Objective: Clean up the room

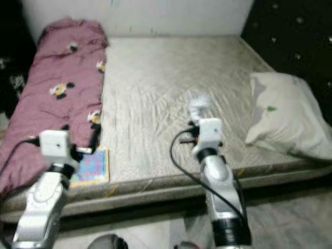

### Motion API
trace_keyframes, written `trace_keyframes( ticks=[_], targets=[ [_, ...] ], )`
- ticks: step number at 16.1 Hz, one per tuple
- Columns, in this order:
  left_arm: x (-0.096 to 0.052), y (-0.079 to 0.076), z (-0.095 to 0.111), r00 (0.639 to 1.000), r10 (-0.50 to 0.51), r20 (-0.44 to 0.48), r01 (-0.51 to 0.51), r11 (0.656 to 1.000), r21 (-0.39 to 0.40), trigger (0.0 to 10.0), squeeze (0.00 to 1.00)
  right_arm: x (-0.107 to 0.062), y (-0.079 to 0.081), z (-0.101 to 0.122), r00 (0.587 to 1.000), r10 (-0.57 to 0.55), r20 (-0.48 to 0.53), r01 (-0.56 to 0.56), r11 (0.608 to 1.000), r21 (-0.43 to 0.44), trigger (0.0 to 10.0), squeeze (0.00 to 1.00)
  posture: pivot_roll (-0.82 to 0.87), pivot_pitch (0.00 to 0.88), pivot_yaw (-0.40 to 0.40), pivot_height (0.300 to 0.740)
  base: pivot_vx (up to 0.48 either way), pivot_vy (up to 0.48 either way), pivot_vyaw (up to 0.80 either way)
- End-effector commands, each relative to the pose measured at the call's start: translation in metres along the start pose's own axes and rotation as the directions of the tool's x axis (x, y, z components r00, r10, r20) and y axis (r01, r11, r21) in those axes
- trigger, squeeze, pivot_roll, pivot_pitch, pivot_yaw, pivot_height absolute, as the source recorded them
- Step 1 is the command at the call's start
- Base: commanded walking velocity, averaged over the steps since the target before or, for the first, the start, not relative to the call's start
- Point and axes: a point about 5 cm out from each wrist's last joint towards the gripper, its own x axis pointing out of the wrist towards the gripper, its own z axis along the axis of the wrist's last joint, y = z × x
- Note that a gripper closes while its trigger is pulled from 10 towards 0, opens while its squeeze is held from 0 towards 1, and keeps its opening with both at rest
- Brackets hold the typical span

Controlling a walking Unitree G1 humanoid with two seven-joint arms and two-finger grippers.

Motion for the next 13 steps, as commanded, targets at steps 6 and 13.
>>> trace_keyframes(
  ticks=[6,13],
  targets=[
    [0.0017,-0.0062,0.0025,1.000,-0.008,0.012,0.009,1.000,-0.024,10.0,0.00,-0.0008,-0.0102,0.0021,1.000,-0.031,0.004,0.031,0.999,-0.017,10.0,0.00,-0.04,0.005,-0.042,0.740,0.000,0.469,0.00],
    [0.0029,-0.0065,0.0029,1.000,-0.008,0.014,0.009,0.999,-0.038,10.0,0.00,0.0004,-0.0094,0.0027,1.000,-0.021,0.009,0.022,1.000,-0.021,10.0,0.00,-0.04,0.002,-0.042,0.740,0.000,0.469,0.00]
  ],
)
